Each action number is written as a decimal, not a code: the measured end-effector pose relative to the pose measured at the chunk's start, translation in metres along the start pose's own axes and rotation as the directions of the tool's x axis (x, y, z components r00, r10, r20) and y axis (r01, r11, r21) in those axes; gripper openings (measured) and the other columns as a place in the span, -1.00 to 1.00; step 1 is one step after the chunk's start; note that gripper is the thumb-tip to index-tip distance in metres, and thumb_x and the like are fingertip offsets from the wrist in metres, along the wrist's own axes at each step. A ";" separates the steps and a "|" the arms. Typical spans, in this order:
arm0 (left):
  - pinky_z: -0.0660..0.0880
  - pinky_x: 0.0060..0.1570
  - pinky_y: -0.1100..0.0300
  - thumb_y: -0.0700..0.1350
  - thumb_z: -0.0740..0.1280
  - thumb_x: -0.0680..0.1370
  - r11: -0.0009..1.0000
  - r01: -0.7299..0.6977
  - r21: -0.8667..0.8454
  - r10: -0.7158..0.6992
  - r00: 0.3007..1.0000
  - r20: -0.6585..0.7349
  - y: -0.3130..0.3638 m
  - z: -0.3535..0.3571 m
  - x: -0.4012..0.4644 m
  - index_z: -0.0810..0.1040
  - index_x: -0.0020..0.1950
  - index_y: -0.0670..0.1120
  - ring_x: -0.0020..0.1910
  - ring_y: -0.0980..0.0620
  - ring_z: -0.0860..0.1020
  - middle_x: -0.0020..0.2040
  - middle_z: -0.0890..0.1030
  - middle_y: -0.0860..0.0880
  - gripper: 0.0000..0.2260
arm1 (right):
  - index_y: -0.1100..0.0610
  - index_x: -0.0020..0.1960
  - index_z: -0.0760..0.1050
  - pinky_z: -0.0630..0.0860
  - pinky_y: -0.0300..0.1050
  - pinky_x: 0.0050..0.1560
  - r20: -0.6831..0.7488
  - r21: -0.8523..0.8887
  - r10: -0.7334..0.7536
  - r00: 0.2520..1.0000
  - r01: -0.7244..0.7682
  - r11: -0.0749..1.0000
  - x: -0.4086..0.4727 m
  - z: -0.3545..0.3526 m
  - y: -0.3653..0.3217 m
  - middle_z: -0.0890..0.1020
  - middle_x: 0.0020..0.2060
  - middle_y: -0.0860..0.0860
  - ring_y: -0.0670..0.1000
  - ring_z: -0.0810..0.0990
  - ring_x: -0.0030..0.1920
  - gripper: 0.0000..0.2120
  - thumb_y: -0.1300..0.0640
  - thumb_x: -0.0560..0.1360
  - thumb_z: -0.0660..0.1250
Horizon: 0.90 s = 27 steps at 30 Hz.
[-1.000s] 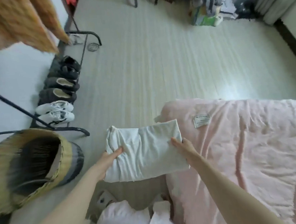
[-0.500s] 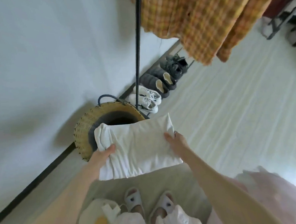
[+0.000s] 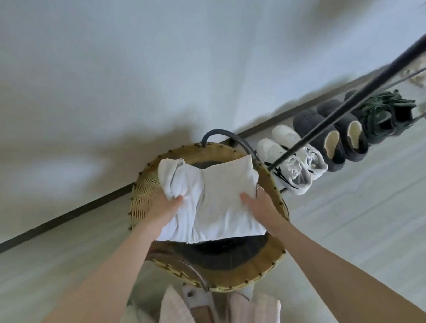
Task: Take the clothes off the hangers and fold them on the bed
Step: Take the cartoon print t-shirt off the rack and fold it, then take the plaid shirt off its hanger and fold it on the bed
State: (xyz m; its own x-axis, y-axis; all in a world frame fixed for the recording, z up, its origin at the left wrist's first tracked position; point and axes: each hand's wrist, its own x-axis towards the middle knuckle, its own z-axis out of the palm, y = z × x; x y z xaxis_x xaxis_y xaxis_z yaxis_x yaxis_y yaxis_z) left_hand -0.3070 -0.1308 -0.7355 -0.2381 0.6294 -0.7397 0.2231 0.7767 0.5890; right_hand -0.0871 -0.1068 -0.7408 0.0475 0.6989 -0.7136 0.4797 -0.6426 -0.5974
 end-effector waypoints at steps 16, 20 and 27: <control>0.35 0.32 -0.12 -0.19 0.26 0.58 0.876 0.471 0.108 -0.483 0.859 0.170 -0.195 0.133 0.283 0.32 0.40 -0.24 0.31 -0.22 0.41 0.34 0.43 -0.23 -0.60 | 0.17 0.47 0.20 0.35 -0.12 0.20 -0.039 -0.220 0.218 0.975 -0.221 0.950 0.253 0.109 0.217 0.44 0.32 0.18 0.18 0.42 0.29 -0.58 0.20 0.62 0.08; 0.37 0.29 -0.04 -0.21 0.27 0.58 0.831 0.556 0.003 -0.552 0.824 0.123 -0.227 0.140 0.289 0.34 0.39 -0.26 0.28 -0.20 0.43 0.31 0.46 -0.22 -0.62 | 0.10 0.52 0.10 0.36 -0.03 0.25 -0.049 -0.256 0.230 0.972 -0.235 0.938 0.269 0.110 0.233 0.42 0.34 0.19 0.22 0.41 0.30 -0.52 0.19 0.62 0.08; 0.47 0.12 0.05 -0.14 0.27 0.57 0.846 0.523 0.100 -0.524 0.852 -0.018 -0.220 0.121 0.281 0.37 0.33 -0.27 0.19 -0.18 0.49 0.23 0.50 -0.21 -0.63 | 0.10 0.48 0.16 0.39 -0.07 0.17 -0.070 -0.221 0.320 0.945 -0.328 0.918 0.265 0.112 0.221 0.44 0.30 0.15 0.21 0.44 0.26 -0.49 0.25 0.54 0.13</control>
State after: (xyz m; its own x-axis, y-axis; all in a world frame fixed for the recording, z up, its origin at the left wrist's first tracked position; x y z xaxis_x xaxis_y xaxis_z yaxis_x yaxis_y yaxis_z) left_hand -0.3090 -0.1278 -1.1126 -0.3366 0.1295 -0.9327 0.1593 0.9841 0.0791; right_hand -0.0672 -0.0987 -1.1027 0.2598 0.4763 -0.8400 0.6188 -0.7499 -0.2338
